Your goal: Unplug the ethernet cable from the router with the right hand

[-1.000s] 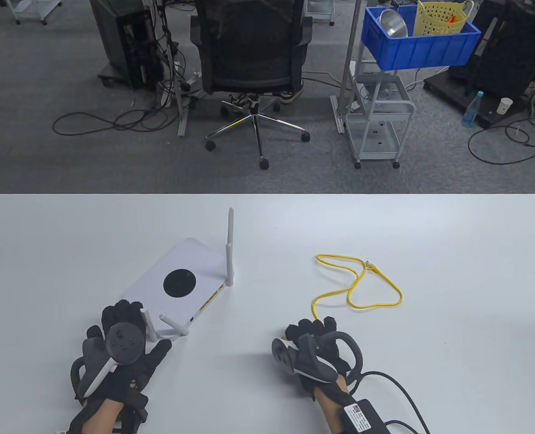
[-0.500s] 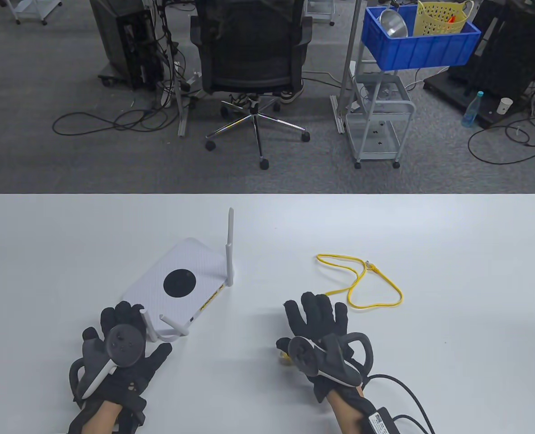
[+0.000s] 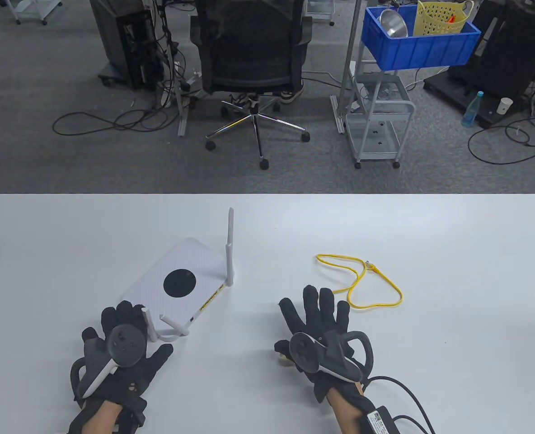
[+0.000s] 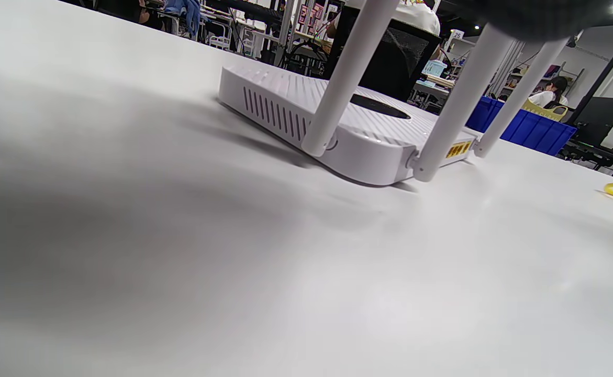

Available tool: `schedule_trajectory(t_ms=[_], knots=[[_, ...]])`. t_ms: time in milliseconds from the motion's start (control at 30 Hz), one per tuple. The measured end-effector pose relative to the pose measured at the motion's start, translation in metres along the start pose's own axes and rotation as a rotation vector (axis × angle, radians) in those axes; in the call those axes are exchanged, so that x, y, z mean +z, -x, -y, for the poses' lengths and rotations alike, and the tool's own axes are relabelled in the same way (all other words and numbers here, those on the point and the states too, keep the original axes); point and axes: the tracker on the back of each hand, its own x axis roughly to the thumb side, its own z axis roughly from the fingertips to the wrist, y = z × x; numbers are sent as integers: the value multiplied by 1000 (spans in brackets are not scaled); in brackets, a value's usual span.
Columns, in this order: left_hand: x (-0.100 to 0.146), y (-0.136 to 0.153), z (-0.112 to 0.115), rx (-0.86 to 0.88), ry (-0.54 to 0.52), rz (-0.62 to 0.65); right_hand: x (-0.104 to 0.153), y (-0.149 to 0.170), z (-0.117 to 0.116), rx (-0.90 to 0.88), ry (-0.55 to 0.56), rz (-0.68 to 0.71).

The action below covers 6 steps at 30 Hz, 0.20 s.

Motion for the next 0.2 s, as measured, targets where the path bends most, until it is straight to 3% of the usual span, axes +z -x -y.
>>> schedule_trajectory(t_ms=[200], knots=[[0,-1,0,-11,2,-3,1,-1,3,-16,5,7]])
